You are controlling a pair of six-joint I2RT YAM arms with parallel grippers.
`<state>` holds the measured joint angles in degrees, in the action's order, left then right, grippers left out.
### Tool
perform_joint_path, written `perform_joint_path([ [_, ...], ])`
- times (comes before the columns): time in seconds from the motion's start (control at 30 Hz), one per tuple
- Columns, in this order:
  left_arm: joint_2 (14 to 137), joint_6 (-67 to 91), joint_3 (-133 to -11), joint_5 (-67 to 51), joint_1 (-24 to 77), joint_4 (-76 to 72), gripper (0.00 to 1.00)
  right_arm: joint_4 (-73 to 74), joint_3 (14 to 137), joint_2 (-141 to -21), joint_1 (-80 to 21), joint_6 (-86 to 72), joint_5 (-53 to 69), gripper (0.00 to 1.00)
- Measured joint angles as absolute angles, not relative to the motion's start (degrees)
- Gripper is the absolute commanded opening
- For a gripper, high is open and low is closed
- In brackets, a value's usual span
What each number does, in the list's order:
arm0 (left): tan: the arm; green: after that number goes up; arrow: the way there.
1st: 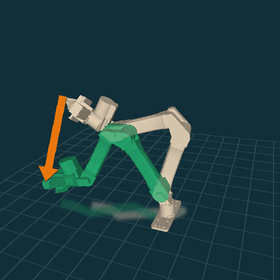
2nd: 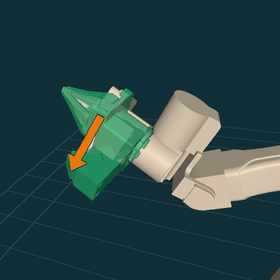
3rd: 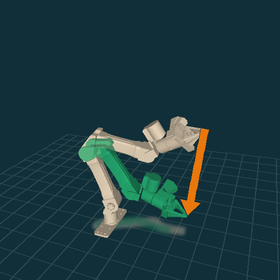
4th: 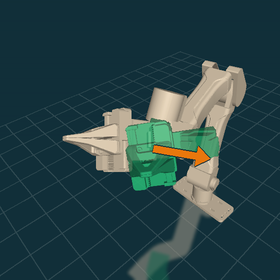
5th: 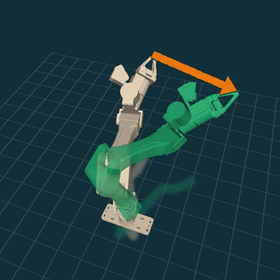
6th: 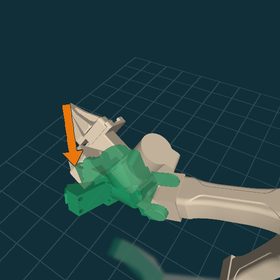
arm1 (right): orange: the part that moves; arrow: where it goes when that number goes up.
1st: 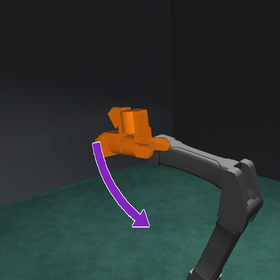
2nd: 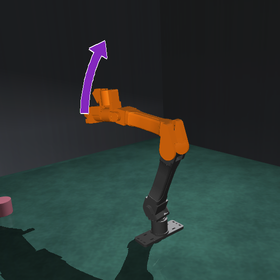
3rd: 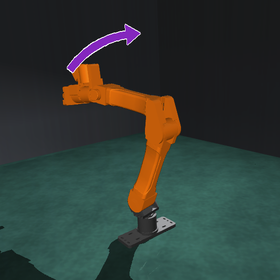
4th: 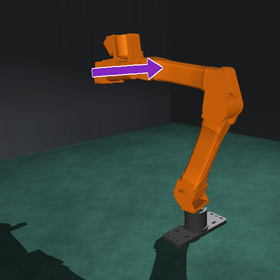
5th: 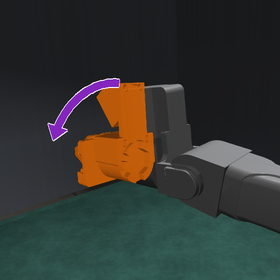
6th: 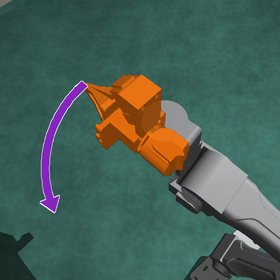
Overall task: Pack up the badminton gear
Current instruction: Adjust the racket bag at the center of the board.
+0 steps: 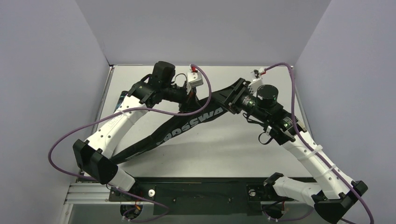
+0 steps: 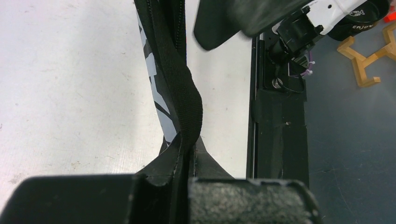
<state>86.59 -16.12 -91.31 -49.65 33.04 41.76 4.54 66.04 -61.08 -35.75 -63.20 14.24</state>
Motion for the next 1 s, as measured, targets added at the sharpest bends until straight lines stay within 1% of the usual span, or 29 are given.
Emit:
perform_joint_path([
  [0.27, 86.6, -15.1, -89.4, -48.0, 32.0, 39.2, 0.00, 0.7, 62.6, -57.7, -36.5, -64.9, 12.8, 0.42],
  [0.57, 86.6, -14.4, -89.4, -47.8, 31.9, 38.8, 0.00, -7.2, 55.9, -60.7, -37.3, -70.4, 11.7, 0.39],
  [1.0, 86.6, -14.1, -89.1, -47.7, 31.7, 37.8, 0.00, -16.3, 53.0, -61.9, -38.3, -75.3, 9.6, 0.33],
])
